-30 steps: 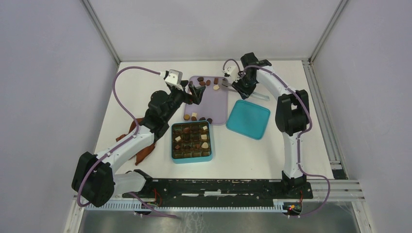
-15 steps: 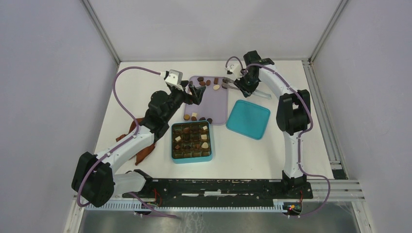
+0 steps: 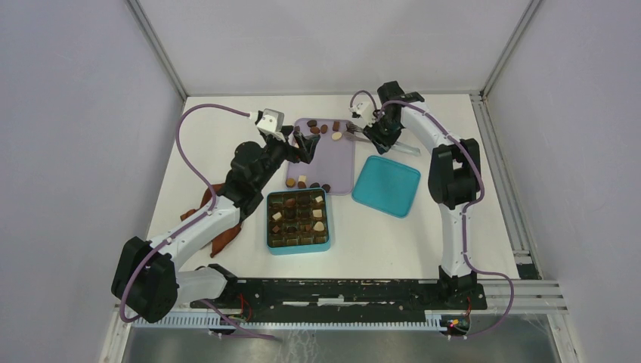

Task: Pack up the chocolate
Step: Pick up the fake chocolate from the plate.

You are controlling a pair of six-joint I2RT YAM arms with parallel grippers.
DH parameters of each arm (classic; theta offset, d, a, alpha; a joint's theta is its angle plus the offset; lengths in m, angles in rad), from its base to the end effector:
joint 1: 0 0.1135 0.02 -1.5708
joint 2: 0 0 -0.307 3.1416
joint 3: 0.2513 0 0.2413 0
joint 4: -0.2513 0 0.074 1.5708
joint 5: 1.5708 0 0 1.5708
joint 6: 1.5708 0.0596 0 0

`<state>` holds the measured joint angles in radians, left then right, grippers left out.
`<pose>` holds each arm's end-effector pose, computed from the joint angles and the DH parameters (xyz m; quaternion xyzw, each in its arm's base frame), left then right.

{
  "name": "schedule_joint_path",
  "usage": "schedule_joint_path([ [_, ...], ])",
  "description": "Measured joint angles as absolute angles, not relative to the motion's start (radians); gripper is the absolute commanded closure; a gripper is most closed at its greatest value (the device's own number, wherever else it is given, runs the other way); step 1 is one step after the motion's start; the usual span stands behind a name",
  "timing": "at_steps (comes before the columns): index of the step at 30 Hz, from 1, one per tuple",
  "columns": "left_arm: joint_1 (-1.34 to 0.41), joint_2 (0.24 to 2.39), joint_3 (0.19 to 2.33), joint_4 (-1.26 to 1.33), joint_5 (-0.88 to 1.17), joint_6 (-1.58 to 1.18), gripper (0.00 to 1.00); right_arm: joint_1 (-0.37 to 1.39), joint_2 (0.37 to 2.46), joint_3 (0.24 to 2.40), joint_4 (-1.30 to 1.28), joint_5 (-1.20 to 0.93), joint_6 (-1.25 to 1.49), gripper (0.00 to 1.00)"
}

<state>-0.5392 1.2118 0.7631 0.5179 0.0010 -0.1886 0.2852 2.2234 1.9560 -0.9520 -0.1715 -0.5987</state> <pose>0.2420 -0.1449 0.3628 0.1193 0.6717 -0.2606 0.6831 0.4706 0.1486 0.2289 -0.4331 0.8803 0.0561 0.1852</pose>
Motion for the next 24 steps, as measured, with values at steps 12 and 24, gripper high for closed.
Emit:
schedule_joint_path([
  [12,-0.539,1.211,0.762,0.518,0.001,-0.189,0.07,0.285,2.243,1.956,-0.952,-0.17,-0.598,0.55],
  [24,-0.539,1.211,0.762,0.518,0.001,-0.189,0.07,0.281,2.275,1.96,-0.951,-0.155,-0.595,0.56],
])
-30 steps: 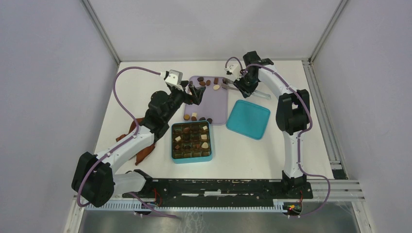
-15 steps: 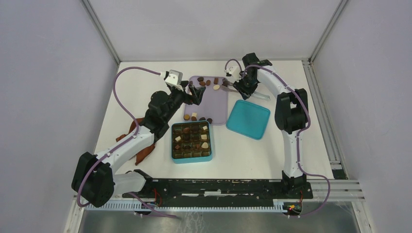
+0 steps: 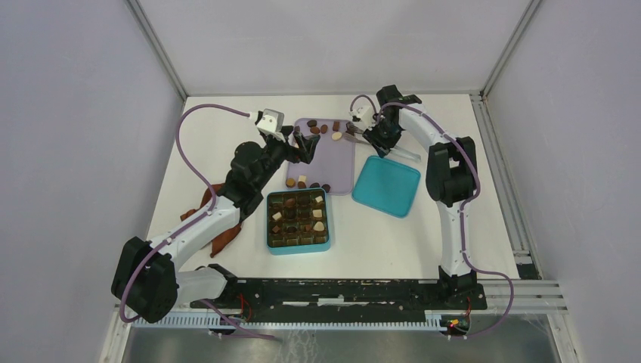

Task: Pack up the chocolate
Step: Pick up the fake chocolate from the plate.

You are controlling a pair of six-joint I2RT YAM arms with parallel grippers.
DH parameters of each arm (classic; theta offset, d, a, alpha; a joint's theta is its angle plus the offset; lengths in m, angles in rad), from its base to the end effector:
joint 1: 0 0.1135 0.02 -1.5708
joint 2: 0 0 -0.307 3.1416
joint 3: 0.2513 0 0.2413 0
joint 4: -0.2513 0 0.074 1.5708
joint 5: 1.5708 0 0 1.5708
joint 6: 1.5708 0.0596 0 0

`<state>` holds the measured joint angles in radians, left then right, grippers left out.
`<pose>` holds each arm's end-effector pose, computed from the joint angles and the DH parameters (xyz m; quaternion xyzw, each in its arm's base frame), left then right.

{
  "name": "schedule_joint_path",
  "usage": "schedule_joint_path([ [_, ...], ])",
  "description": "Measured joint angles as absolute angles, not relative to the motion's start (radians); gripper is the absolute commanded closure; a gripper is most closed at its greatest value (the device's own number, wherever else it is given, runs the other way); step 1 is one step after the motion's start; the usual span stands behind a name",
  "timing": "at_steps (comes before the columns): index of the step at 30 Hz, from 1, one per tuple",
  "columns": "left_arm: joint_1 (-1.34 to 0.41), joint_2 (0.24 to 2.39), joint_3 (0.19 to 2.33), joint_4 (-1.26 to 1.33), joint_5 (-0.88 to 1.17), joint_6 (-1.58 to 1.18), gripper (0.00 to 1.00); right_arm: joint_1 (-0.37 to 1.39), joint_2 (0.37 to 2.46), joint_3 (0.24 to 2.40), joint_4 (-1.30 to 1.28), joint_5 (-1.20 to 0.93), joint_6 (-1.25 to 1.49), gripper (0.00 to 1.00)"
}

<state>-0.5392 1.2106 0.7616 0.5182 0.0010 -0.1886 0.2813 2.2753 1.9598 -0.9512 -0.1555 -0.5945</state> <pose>0.2417 -0.1447 0.3626 0.1193 0.6717 -0.2606 0.6831 0.4772 0.1475 0.2051 -0.4285 0.8875 0.0523 0.1611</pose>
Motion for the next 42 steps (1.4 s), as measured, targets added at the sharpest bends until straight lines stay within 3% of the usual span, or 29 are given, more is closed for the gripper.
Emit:
schedule_joint_path([
  [15,-0.539,1.211,0.762,0.518,0.001,-0.189,0.07,0.307,2.275,1.962,-0.965,-0.167,-0.604,0.61],
  [42,-0.539,1.211,0.762,0.518,0.001,-0.189,0.07,0.307,2.254,1.962,-0.97,-0.197,-0.609,0.54],
])
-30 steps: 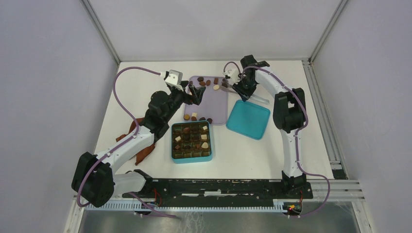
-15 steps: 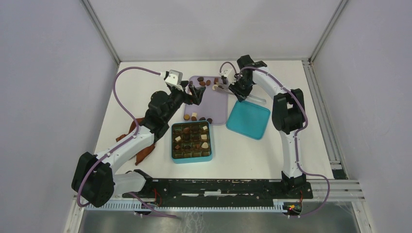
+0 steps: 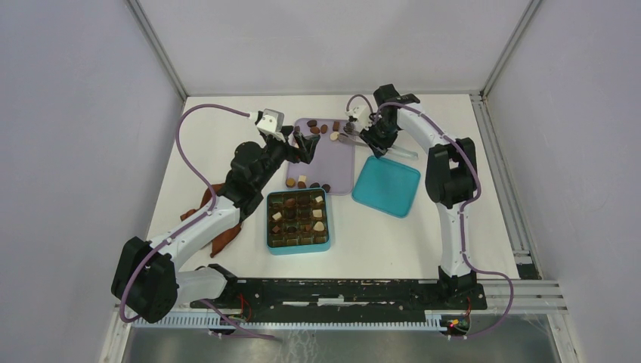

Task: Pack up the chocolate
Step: Pick up the fake chocolate from the plate.

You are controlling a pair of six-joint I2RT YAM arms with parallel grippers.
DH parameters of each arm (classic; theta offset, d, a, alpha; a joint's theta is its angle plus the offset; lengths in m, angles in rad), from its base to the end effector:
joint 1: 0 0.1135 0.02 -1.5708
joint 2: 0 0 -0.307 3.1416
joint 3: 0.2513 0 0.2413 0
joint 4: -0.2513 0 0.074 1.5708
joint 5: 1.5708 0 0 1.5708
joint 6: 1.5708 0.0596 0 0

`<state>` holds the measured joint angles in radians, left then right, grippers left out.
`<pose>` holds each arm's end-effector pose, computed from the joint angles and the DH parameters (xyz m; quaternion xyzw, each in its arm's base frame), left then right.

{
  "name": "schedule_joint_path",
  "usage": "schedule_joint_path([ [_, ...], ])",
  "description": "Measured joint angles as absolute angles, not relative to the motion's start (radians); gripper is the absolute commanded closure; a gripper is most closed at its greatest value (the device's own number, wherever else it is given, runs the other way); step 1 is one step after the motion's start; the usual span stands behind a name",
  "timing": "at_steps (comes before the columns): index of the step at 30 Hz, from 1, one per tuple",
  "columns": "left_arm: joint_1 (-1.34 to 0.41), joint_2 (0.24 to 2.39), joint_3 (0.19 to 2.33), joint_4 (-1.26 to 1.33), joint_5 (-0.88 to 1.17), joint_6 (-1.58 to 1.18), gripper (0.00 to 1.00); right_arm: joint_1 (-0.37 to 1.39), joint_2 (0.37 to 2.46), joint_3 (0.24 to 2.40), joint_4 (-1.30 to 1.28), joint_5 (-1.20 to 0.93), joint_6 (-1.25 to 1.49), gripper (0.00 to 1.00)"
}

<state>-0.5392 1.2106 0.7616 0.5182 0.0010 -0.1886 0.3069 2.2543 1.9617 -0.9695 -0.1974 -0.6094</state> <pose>0.2417 -0.1447 0.3626 0.1193 0.6717 -0.2606 0.6831 0.4685 0.1607 0.2154 -0.4485 0.8752 0.0732 0.1659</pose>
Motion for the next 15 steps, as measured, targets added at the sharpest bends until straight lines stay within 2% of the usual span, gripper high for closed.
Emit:
schedule_joint_path([
  [15,-0.539,1.21,0.761,0.519,0.001,-0.189,0.07,0.292,2.273,1.963,-0.967,-0.219,-0.606,0.5],
])
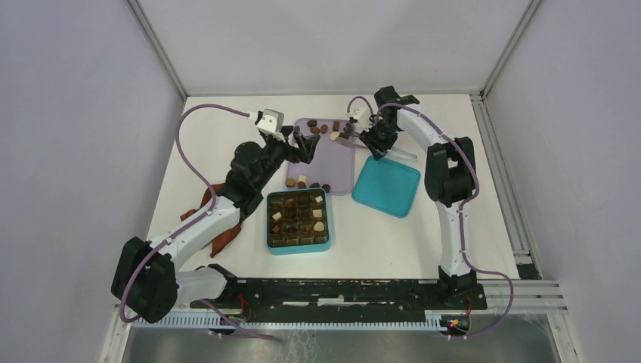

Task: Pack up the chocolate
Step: Pick up the fake chocolate from the plate.

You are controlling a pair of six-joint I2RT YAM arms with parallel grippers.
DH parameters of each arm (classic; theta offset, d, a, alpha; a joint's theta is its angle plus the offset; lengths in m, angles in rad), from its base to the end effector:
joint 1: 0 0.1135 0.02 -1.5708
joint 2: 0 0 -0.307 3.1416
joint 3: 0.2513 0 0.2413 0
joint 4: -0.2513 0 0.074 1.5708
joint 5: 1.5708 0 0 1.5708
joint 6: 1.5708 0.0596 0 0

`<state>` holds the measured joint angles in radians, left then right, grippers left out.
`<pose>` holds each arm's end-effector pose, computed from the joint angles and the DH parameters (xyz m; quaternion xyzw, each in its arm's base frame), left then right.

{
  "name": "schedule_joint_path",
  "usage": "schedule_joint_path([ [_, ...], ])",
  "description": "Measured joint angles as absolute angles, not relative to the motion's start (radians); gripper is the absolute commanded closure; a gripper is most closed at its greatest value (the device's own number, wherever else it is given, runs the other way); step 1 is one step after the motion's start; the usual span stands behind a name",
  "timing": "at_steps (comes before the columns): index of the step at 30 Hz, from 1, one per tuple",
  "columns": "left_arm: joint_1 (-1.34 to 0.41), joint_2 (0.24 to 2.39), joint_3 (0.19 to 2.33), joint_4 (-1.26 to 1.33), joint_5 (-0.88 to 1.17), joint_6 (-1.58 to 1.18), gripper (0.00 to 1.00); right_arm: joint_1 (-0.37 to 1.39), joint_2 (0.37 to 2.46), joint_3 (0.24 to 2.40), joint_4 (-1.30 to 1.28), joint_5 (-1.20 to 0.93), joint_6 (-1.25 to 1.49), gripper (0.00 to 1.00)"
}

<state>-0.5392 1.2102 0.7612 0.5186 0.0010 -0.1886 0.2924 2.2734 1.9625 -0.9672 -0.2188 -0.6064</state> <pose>0.2416 -0.1446 0.3627 0.1193 0.6716 -0.2606 0.6833 0.4726 0.1558 0.2069 -0.4415 0.8788 0.0840 0.1601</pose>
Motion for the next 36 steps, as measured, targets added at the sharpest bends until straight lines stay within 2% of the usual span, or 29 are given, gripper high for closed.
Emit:
schedule_joint_path([
  [8,-0.539,1.208,0.757,0.521,0.001,-0.189,0.07,0.295,2.291,1.969,-0.968,-0.233,-0.606,0.5],
  [16,-0.539,1.208,0.756,0.522,0.001,-0.189,0.07,0.306,2.291,1.982,-0.967,-0.235,-0.603,0.56],
  [25,-0.539,1.208,0.756,0.522,0.001,-0.189,0.07,0.312,2.291,1.982,-0.968,-0.235,-0.603,0.78],
  [36,-0.539,1.201,0.751,0.526,0.001,-0.189,0.07,0.312,2.217,1.869,-0.963,-0.289,-0.616,0.92],
])
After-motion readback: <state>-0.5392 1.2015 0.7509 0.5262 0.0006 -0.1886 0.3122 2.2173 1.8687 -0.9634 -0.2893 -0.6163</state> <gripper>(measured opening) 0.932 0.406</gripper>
